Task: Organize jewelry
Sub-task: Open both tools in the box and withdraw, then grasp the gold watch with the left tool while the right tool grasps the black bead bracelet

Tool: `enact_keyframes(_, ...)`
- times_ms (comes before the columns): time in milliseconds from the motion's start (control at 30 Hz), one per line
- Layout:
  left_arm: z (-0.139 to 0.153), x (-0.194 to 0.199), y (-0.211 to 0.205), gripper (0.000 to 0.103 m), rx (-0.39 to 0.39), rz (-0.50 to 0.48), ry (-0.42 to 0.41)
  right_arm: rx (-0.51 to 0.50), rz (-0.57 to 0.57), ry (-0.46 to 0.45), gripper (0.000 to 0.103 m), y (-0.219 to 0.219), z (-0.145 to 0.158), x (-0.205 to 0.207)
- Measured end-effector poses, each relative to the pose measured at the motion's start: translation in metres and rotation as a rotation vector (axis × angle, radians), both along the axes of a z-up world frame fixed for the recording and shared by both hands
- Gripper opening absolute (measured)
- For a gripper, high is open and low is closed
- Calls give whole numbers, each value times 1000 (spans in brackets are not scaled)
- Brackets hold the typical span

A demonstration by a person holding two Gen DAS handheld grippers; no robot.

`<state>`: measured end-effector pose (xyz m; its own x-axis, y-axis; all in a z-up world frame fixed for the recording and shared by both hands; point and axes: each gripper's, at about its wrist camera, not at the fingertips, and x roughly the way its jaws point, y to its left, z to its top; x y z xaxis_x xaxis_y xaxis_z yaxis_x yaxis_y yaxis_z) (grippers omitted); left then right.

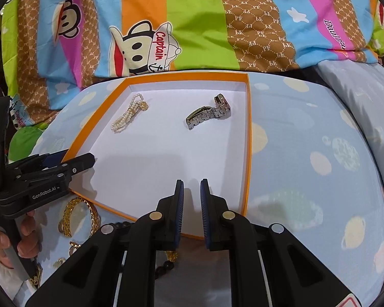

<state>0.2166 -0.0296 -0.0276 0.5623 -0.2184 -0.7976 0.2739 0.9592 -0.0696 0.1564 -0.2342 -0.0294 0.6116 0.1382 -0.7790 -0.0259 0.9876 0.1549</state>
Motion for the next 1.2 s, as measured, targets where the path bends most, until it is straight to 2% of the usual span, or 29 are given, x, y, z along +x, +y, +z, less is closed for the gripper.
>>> enact_keyframes(200, 4, -14, 3, 53, 5, -9, 12, 0, -9, -2, 11, 2, 4, -16)
enact_keyframes(300, 25, -12, 17, 53, -65, 34, -4, 14, -40, -66, 11, -3, 24, -30)
enact_keyframes(433, 65, -25, 49, 58, -174, 64, -46, 33, -65, -135, 20, -6, 50, -66)
enact_keyframes(533, 79, -50, 70, 62, -184, 69, -82, 55, -74, -132, 26, -5, 49, -97)
enact_keyframes(700, 66, -95, 94, 62, -151, 73, -58, 62, -90, -93, 29, 8, 28, -145)
enact_keyframes(800, 49, -127, 102, 63, -141, 60, -25, 61, -93, -72, 36, 20, 16, -168)
enact_keyframes(900, 35, -160, 98, 64, -104, 39, -11, 54, -99, -57, 37, 29, 7, -185)
enact_keyframes(1033, 26, -192, 89, 76, -128, 21, 15, 63, -120, -44, 37, 32, -1, -195)
enact_keyframes(1200, 15, -208, 72, 78, -79, 27, 30, 79, -145, -45, 42, 30, -2, -203)
